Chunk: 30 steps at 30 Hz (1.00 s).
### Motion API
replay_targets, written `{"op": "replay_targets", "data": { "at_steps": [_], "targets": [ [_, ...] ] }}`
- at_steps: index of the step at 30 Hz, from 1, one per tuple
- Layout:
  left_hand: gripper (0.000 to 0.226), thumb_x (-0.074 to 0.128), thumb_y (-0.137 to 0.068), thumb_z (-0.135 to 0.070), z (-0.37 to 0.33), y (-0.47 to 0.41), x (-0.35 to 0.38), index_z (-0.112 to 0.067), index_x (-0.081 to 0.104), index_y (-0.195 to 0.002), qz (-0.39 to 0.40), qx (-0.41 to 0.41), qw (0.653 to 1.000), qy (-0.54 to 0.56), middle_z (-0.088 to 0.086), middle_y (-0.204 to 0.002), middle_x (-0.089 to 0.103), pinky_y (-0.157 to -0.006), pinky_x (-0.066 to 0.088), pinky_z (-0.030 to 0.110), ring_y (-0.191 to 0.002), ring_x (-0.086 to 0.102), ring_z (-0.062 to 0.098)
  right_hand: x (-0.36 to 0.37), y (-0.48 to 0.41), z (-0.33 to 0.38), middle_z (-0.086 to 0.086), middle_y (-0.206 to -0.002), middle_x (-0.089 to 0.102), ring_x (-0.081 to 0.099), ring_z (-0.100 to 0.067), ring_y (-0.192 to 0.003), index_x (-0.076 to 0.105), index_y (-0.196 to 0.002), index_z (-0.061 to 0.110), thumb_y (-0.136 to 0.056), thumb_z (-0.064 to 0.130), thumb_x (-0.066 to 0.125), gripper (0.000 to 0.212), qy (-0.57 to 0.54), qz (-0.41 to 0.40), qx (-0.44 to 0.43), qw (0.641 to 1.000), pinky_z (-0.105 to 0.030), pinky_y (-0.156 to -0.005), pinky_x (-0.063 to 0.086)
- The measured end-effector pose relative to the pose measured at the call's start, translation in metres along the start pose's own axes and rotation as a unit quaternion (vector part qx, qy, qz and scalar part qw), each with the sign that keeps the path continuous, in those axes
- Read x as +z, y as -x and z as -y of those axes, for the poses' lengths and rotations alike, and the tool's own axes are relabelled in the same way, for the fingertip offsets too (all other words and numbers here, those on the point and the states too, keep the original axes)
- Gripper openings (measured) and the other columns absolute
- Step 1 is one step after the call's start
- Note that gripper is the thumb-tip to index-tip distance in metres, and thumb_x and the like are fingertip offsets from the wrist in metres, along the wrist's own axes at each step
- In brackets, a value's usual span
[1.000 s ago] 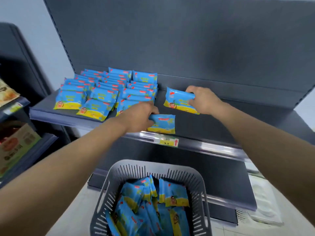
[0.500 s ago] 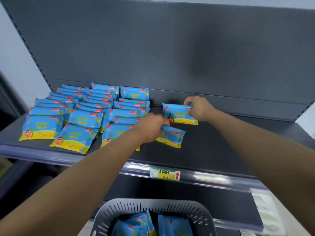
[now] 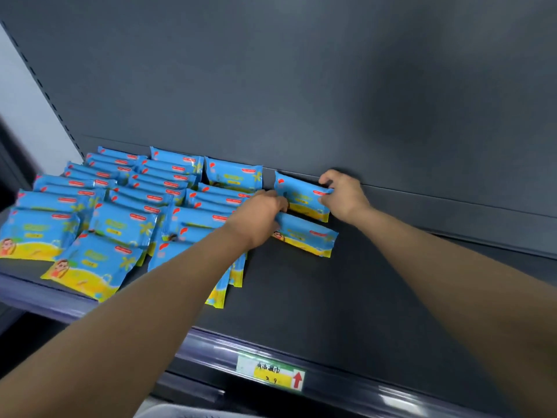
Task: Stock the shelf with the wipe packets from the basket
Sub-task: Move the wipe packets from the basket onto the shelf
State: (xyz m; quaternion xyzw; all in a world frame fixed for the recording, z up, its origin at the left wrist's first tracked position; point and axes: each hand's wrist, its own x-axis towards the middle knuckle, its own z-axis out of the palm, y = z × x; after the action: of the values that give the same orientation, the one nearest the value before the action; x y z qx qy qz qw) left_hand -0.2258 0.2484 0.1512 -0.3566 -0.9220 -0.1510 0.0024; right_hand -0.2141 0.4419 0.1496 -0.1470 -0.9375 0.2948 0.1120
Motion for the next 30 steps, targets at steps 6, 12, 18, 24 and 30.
{"op": "replay_targets", "data": {
  "at_steps": [6, 12, 18, 24, 30],
  "targets": [
    [0.035, 0.058, -0.084, -0.015, 0.012, -0.034, 0.002, -0.013, 0.054, -0.118, -0.016, -0.01, 0.996, -0.089, 0.009, -0.115, 0.056, -0.089, 0.034, 0.034, -0.113, 0.042, 0.027, 0.0, -0.01, -0.008, -0.011, -0.111, 0.063, 0.06, -0.023, -0.096, 0.062, -0.107, 0.009, -0.089, 0.005, 0.051, 0.022, -0.082, -0.055, 0.023, 0.995, -0.028, -0.084, 0.048],
    [0.033, 0.056, -0.086, -0.024, 0.012, -0.056, 0.008, -0.011, 0.051, -0.117, -0.045, -0.045, 0.986, -0.151, 0.01, -0.119, 0.053, -0.09, 0.032, 0.036, -0.113, 0.042, 0.029, -0.016, 0.004, -0.008, -0.009, -0.113, 0.064, 0.06, -0.021, -0.103, 0.06, -0.111, 0.008, -0.092, 0.008, 0.049, 0.023, -0.071, -0.081, 0.001, 0.994, -0.025, -0.089, 0.046],
    [0.045, 0.061, -0.084, -0.03, 0.006, -0.049, 0.015, -0.01, 0.044, -0.121, -0.115, -0.045, 0.973, -0.197, 0.01, -0.12, 0.047, -0.094, 0.03, 0.038, -0.112, 0.042, 0.03, -0.02, 0.035, 0.007, -0.009, -0.113, 0.06, 0.052, -0.027, -0.107, 0.061, -0.11, 0.009, -0.09, 0.017, 0.053, 0.023, 0.049, -0.08, -0.082, 0.992, -0.038, -0.092, 0.043],
    [0.038, 0.058, -0.085, -0.026, -0.007, -0.008, -0.008, -0.01, 0.05, -0.118, -0.188, 0.013, 0.973, -0.132, 0.01, -0.114, 0.05, -0.095, 0.026, 0.036, -0.107, 0.044, 0.029, -0.029, 0.078, 0.029, -0.006, -0.119, 0.058, 0.049, -0.027, -0.111, 0.06, -0.115, 0.01, -0.091, 0.02, 0.054, 0.027, 0.109, -0.084, -0.132, 0.982, -0.04, -0.097, 0.038],
    [0.038, 0.065, -0.08, -0.018, -0.022, 0.075, -0.046, -0.004, 0.056, -0.114, -0.246, 0.069, 0.962, -0.094, 0.015, -0.112, 0.055, -0.091, 0.027, 0.035, -0.104, 0.05, 0.035, -0.034, 0.135, 0.058, -0.005, -0.123, 0.056, 0.047, -0.027, -0.115, 0.058, -0.117, 0.01, -0.09, 0.023, 0.056, 0.029, 0.162, -0.11, -0.181, 0.964, -0.037, -0.095, 0.034]
  ]
}}
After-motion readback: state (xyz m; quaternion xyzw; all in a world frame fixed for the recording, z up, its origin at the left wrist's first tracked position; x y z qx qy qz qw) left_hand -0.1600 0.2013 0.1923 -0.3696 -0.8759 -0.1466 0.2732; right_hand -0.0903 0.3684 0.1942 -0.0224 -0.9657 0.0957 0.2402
